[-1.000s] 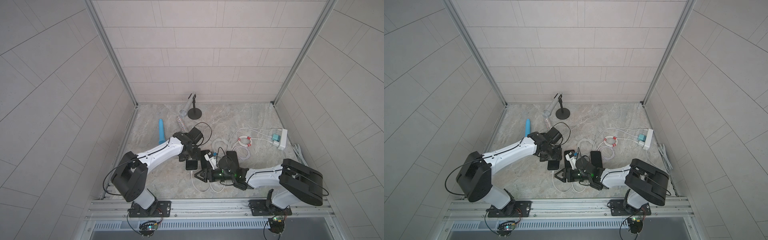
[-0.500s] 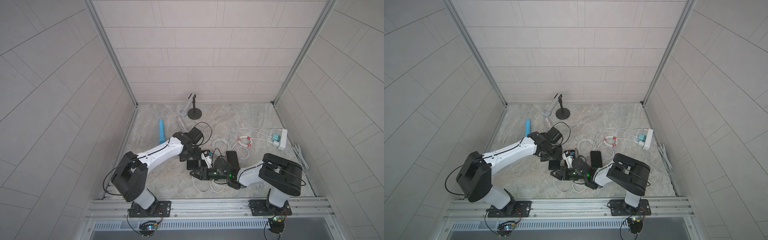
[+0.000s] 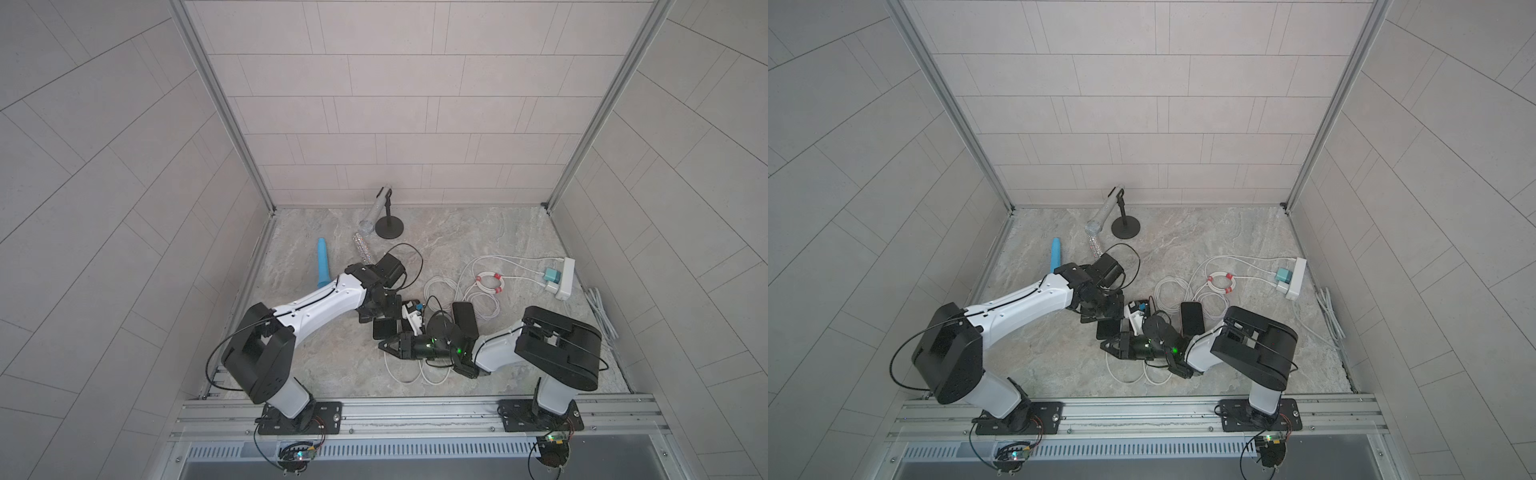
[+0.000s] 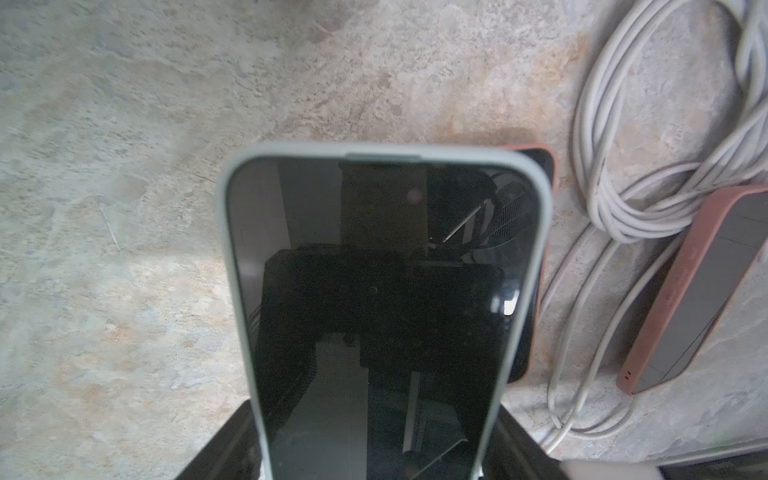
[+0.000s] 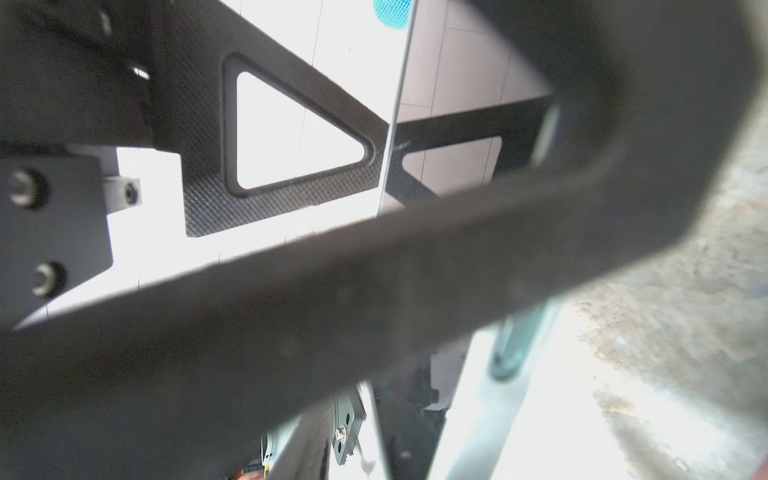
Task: Unplug the charging cable from the phone
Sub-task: Remove the charging cable from the phone.
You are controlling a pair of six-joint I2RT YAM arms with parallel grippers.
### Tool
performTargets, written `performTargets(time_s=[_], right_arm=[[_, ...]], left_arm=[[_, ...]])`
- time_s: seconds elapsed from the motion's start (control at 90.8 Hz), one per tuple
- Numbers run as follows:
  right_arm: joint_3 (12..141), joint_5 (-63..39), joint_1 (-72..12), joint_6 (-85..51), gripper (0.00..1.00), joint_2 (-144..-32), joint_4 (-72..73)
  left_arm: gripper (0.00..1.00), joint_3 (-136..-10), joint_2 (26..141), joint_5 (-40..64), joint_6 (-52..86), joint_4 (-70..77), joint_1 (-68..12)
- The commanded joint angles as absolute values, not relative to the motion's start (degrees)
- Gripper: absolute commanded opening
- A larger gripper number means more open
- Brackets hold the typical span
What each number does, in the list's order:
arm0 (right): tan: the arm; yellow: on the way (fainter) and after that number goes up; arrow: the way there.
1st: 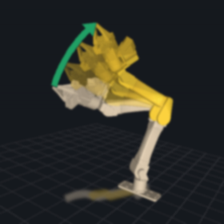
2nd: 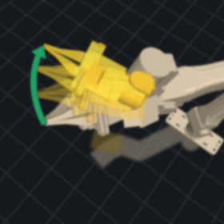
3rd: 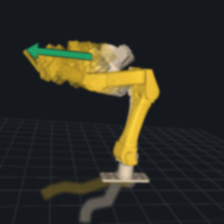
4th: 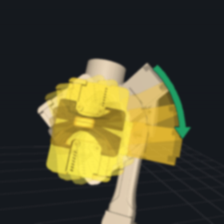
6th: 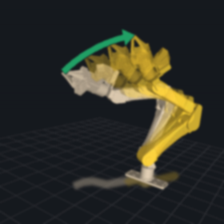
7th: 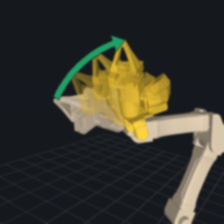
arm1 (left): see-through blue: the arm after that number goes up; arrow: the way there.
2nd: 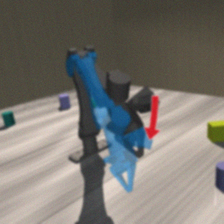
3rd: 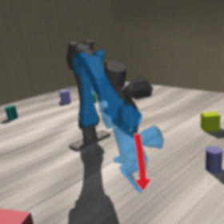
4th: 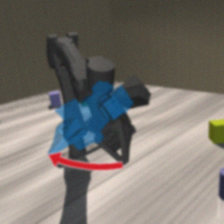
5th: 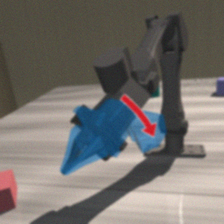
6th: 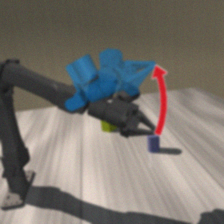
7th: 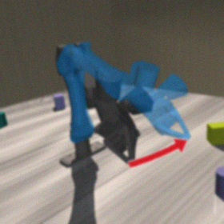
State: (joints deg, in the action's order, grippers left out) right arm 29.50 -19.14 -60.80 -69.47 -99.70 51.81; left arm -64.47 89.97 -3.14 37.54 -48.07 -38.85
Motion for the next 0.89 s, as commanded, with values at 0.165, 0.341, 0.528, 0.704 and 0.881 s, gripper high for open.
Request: performTargets(time_s=[0.165,0.341,0.528,0.704,0.881], right_arm=[[30.54,-19.75,-61.44,-69.25,0.27,-100.06,52.05],[30.71,-19.98,-61.48,-69.18,0.24,-99.94,51.62],[30.95,-20.25,-61.49,-69.15,0.19,-99.76,51.12],[31.5,-20.77,-61.44,-68.99,0.13,-99.87,50.33],[31.51,-20.89,-61.45,-68.91,0.08,-99.89,50.07]], left_arm=[[0.0,-64.93,88.46,-2.56,37.36,-47.48,-38.13],[0.0,-64.8,88.76,-2.59,37.36,-47.45,-38.14],[0.0,-64.21,88.85,-3.11,37.35,-47.44,-38.14],[0.0,-64.07,88.69,-3.38,37.19,-47.42,-38.14],[0.0,-64.0,88.68,-3.63,37.18,-47.38,-38.14]])
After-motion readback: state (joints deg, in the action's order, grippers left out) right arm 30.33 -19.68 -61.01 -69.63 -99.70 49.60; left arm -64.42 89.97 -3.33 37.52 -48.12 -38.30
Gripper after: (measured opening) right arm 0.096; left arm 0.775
